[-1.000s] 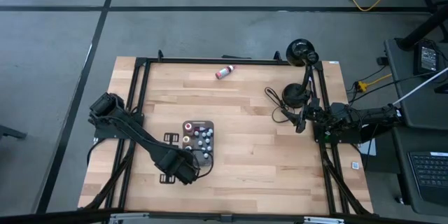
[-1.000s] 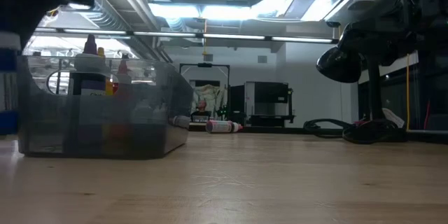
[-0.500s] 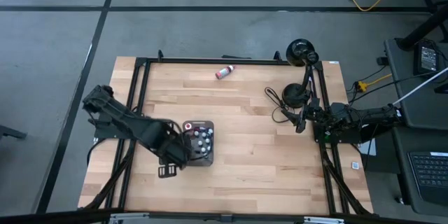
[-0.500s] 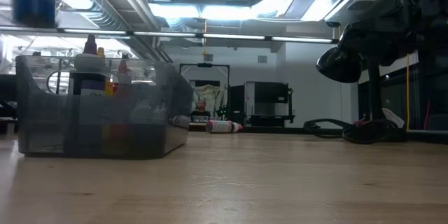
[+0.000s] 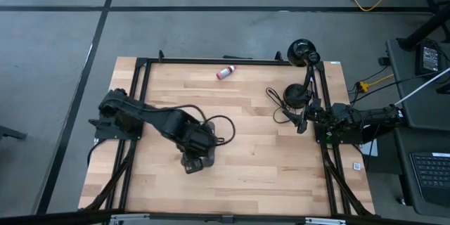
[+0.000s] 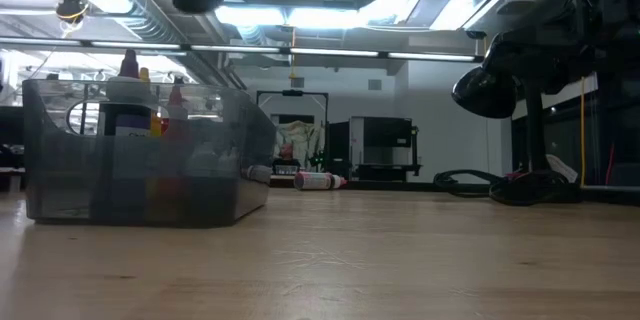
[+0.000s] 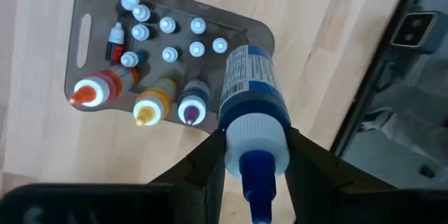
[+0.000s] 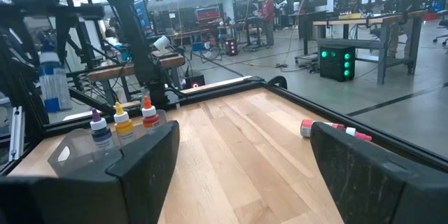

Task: Pick & Place food coloring
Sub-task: Put the dark blue food coloring bottle into the bin

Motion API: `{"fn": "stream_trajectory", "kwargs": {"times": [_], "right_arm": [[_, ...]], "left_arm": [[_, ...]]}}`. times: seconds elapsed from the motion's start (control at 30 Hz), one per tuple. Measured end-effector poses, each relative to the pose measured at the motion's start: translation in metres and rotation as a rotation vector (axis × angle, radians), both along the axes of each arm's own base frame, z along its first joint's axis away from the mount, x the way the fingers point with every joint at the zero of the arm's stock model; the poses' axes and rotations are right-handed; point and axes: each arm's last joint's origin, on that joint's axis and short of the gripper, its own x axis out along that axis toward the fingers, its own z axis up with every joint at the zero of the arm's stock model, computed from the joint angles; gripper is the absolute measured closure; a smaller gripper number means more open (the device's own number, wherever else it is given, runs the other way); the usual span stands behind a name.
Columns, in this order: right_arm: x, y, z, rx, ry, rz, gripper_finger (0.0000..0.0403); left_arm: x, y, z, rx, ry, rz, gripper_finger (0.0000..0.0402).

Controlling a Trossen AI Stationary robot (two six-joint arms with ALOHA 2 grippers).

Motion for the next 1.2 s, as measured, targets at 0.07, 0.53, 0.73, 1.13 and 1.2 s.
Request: {"fn": "stream_trajectory", "kwargs": {"times": [0.07,0.53,0.73,1.13,1.2], "right_arm": [[0.0,0.0,0.0,0.0,0.0,0.0,0.008],[0.0,0.0,0.0,0.0,0.0,0.0,0.008],[0.0,0.0,0.0,0.0,0.0,0.0,0.008],[0.0,0.0,0.0,0.0,0.0,0.0,0.008],[0.0,0.0,0.0,0.0,0.0,0.0,0.008]], "left_arm": [[0.008,-0.001,-0.007,0.006,0.021,-0.004,0.0287],[0.04,-0.013,-0.059,0.091,0.151,-0.048,0.0287],[0.039,-0.012,-0.07,0.11,0.196,-0.046,0.0287],[0.036,-0.016,-0.088,0.121,0.225,-0.059,0.0287],[0.036,-0.017,-0.089,0.12,0.218,-0.063,0.0287]]}}
